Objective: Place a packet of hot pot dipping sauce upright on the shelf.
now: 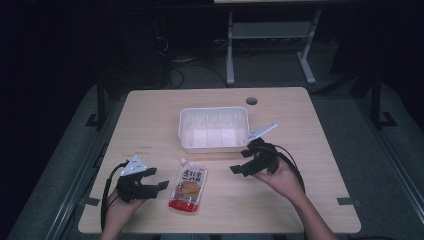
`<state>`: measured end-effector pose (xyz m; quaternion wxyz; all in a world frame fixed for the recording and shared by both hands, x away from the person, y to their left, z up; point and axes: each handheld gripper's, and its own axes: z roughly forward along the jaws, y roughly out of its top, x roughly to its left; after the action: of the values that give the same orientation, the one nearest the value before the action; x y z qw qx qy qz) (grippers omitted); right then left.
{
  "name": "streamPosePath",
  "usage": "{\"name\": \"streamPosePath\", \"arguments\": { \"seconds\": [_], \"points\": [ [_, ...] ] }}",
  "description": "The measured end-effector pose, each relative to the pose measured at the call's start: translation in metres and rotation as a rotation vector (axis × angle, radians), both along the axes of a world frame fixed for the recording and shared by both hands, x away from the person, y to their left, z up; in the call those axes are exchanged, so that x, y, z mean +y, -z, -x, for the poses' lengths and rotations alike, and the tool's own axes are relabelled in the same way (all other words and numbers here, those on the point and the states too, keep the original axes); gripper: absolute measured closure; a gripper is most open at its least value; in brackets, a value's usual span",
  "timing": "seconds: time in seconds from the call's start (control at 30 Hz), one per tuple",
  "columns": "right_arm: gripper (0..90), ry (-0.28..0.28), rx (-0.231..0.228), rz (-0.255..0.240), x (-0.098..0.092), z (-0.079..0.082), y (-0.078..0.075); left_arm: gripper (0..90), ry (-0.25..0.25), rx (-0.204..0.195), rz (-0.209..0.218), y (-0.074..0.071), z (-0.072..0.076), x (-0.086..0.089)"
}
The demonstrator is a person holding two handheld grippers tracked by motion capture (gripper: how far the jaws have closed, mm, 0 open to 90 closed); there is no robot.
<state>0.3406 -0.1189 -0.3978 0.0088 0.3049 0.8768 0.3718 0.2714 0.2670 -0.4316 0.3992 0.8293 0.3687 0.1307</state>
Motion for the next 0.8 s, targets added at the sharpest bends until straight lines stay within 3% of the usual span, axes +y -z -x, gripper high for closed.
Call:
{"name": "streamPosePath", "arguments": {
  "seconds": [0.2, 0.4, 0.63, 0.8],
  "points": [
    [26.4, -0.029, 0.003, 0.011, 0.021, -0.008, -0.003, 35.6, 0.038, 0.01, 0.0, 0.001, -0.004, -0.011],
    [32.3, -0.068, 0.005, 0.038, 0.05, -0.013, -0.003, 48.9, 0.105, 0.037, -0.01, 0.003, -0.005, -0.026],
    [40.3, -0.086, 0.052, 0.072, 0.078, -0.021, 0.012, 62.2, 0.177, 0.084, -0.055, 0.008, -0.005, -0.039],
    [44.5, -0.086, 0.088, 0.097, 0.092, -0.026, 0.024, 64.9, 0.201, 0.139, -0.067, 0.015, -0.006, -0.04]
  ]
}}
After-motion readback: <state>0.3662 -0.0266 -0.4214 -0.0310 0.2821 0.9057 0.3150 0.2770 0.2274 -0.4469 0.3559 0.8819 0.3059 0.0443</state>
